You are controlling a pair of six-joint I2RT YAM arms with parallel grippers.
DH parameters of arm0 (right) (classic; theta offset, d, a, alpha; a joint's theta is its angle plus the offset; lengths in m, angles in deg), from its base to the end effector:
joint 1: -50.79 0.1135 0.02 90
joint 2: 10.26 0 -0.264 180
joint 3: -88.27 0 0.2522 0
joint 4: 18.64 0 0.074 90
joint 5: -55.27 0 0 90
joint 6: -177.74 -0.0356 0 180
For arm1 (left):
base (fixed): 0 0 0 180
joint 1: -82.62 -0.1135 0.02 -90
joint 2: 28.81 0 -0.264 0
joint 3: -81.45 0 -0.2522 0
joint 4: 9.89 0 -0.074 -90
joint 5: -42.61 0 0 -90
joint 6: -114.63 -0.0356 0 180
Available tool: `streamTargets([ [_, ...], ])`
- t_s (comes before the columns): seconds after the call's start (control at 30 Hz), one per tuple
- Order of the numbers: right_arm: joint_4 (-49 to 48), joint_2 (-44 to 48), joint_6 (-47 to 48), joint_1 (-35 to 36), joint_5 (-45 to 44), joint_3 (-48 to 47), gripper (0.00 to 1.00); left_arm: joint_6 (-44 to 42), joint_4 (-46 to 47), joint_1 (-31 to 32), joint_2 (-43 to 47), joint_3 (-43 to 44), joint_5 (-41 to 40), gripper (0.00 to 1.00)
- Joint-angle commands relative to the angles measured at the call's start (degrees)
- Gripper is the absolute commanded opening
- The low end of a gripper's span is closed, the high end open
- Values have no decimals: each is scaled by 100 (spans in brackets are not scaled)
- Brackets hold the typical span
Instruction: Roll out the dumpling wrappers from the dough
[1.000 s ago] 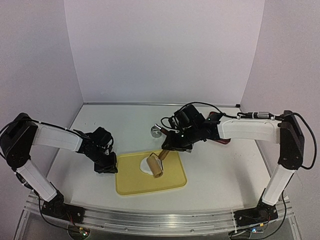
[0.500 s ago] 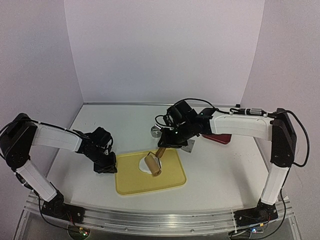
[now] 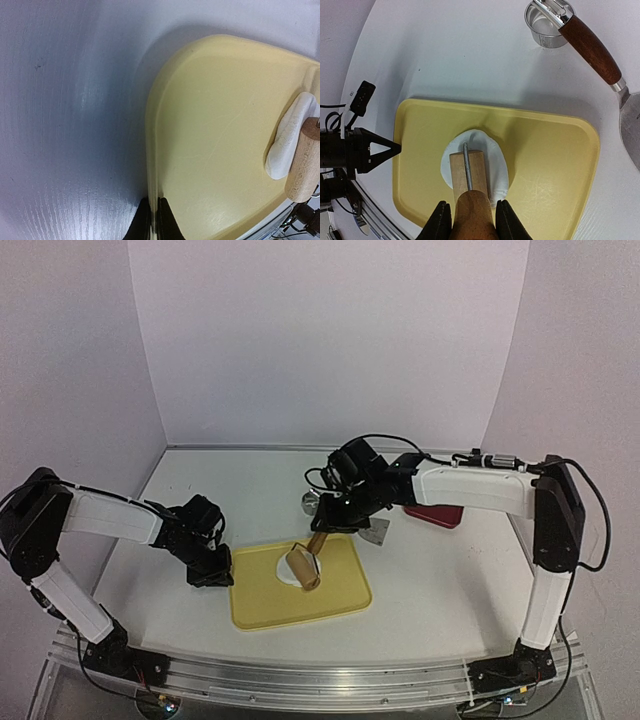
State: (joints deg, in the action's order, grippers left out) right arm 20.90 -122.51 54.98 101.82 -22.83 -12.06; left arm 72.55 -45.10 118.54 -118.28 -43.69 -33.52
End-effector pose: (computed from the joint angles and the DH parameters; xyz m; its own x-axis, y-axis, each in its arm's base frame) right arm 0.2676 0.3425 0.2206 -0.8691 -0.2324 -0.4367 -0.4415 0.7626 0.4728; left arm 0.2076 -0.1610 0.1323 -0.9818 -0.1785 -0.0642 -0.1376 0.9031 -0.4068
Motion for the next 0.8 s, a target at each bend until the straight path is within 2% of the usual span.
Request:
streamTargets([
  [0.0, 454, -1561, 146, 383, -47, 589, 0, -233, 604, 170, -183, -205, 450, 0],
  [0.5, 464, -1805, 232, 478, 181, 338, 0, -222, 634, 170, -208, -174, 457, 0],
  [0.6, 508, -1410, 171, 480, -120, 435, 0, -194, 306, 164, -136, -124, 166, 0],
  [0.77, 780, -101, 156, 479, -609, 399, 0, -289, 29, 111, 196, -155, -94, 0],
])
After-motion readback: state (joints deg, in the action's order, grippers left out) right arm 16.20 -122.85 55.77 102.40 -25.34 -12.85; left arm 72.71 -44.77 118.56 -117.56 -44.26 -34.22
